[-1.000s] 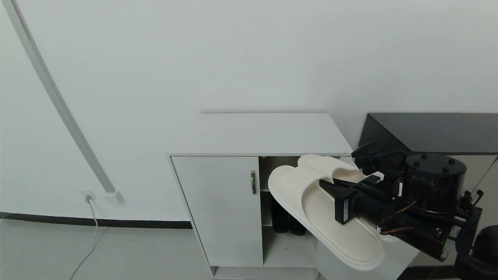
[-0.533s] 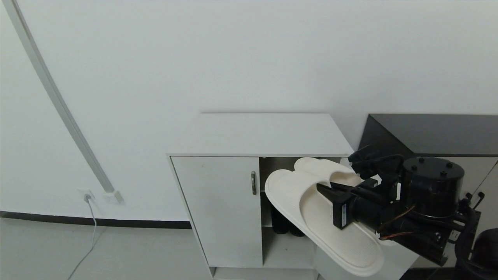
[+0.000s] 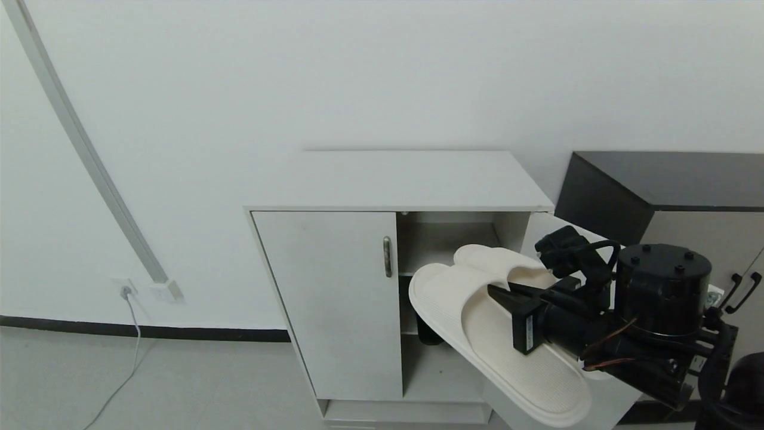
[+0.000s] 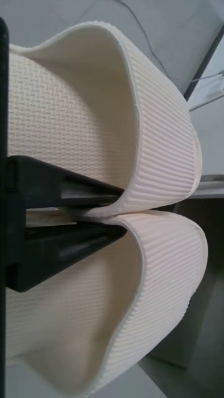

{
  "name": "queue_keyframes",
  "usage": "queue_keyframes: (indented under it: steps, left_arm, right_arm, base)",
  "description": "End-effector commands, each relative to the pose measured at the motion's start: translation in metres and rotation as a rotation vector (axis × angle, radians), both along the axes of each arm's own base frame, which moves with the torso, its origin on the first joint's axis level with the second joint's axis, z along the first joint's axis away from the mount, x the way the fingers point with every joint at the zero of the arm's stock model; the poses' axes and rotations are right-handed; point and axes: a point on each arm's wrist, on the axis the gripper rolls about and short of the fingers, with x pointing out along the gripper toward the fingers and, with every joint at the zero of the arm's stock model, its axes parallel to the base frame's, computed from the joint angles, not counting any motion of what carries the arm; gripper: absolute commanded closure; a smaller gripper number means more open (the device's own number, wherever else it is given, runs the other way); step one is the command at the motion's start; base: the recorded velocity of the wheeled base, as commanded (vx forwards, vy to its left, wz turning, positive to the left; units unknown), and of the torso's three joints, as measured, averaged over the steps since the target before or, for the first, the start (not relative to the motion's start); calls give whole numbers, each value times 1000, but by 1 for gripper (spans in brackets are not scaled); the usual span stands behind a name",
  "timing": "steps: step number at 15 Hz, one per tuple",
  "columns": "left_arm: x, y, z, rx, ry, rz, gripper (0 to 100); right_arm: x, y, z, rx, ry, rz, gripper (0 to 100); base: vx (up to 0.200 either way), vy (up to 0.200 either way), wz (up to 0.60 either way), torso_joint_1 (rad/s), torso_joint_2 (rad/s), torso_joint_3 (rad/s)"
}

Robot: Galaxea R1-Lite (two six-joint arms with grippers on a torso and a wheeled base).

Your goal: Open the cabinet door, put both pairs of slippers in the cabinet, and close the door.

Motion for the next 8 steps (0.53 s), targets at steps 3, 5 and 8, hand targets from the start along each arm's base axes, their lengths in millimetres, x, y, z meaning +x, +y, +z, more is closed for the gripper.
queue_keyframes:
  steps: [3,5,8]
  left_arm:
    - [0,0,0,0,0,0,100]
    - [0,0,0,0,0,0,100]
    - [0,0,0,0,0,0,100]
  right_arm:
    - [0,0,0,-1,0,-1,100]
    - [0,0,1,1,-2,-1,100]
    - [0,1,0,7,-9,-1,100]
  base:
    - [0,0,0,-201,514,310]
    - [0,0,0,-181,500,310]
    - [0,0,0,-163,492,323]
